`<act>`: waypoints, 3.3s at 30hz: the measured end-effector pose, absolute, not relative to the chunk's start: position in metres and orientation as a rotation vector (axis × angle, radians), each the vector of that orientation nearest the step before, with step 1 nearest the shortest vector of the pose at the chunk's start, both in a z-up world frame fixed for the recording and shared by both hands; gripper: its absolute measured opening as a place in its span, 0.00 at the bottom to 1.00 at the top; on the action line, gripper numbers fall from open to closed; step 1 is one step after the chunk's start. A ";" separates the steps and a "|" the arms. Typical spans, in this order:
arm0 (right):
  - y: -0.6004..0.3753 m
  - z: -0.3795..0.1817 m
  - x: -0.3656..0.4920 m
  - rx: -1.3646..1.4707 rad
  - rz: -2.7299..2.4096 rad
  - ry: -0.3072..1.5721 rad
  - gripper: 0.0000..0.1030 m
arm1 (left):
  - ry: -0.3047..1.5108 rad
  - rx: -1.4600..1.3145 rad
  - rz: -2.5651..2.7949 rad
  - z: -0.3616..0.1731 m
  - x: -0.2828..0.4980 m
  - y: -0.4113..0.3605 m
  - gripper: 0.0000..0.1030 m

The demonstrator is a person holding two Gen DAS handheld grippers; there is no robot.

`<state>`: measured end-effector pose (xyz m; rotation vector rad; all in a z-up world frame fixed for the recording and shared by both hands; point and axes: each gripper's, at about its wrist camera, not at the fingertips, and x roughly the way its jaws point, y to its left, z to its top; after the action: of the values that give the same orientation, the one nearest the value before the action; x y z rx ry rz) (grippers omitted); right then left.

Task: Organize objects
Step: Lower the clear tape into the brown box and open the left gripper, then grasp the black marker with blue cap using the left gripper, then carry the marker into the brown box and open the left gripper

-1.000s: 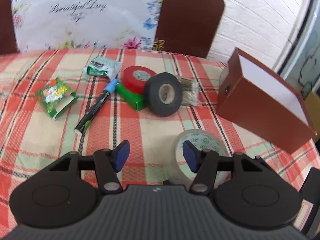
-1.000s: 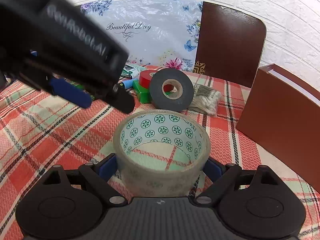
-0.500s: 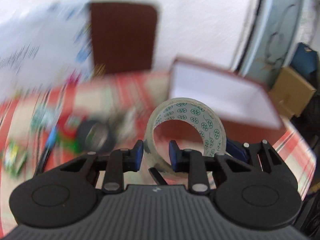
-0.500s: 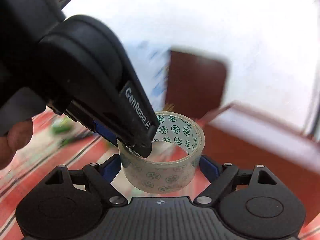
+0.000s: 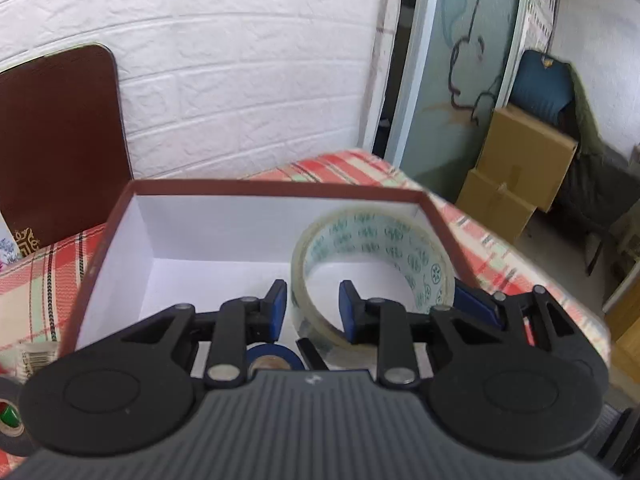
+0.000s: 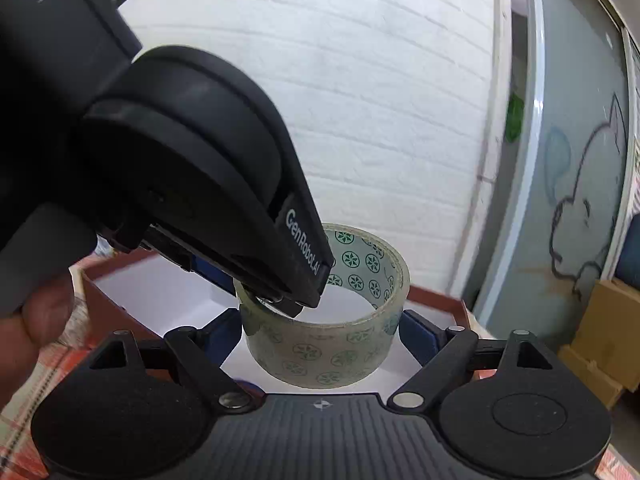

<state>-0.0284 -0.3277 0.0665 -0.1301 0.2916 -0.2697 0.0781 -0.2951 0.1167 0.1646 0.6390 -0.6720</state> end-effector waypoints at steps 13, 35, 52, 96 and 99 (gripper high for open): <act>-0.287 0.063 -0.038 -0.075 -0.202 0.185 0.83 | 0.585 0.173 -0.515 0.125 0.062 -0.208 0.51; -0.090 0.011 0.014 -0.035 0.347 0.565 0.54 | 0.792 0.066 -0.084 0.029 0.091 0.046 0.35; -0.103 0.011 -0.008 -0.088 0.346 0.573 0.55 | 0.851 -0.225 -0.268 0.055 0.072 0.048 0.45; -0.318 0.060 0.006 0.068 -0.156 0.282 0.21 | 0.692 0.045 -0.667 0.117 0.117 -0.272 0.18; -0.323 0.055 0.007 0.101 -0.171 0.276 0.28 | 0.683 0.065 -0.655 0.119 0.114 -0.266 0.18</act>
<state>0.0067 -0.3230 0.0550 0.1008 0.2760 -0.1706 0.1139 -0.2656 0.1191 0.0647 0.6831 -0.6552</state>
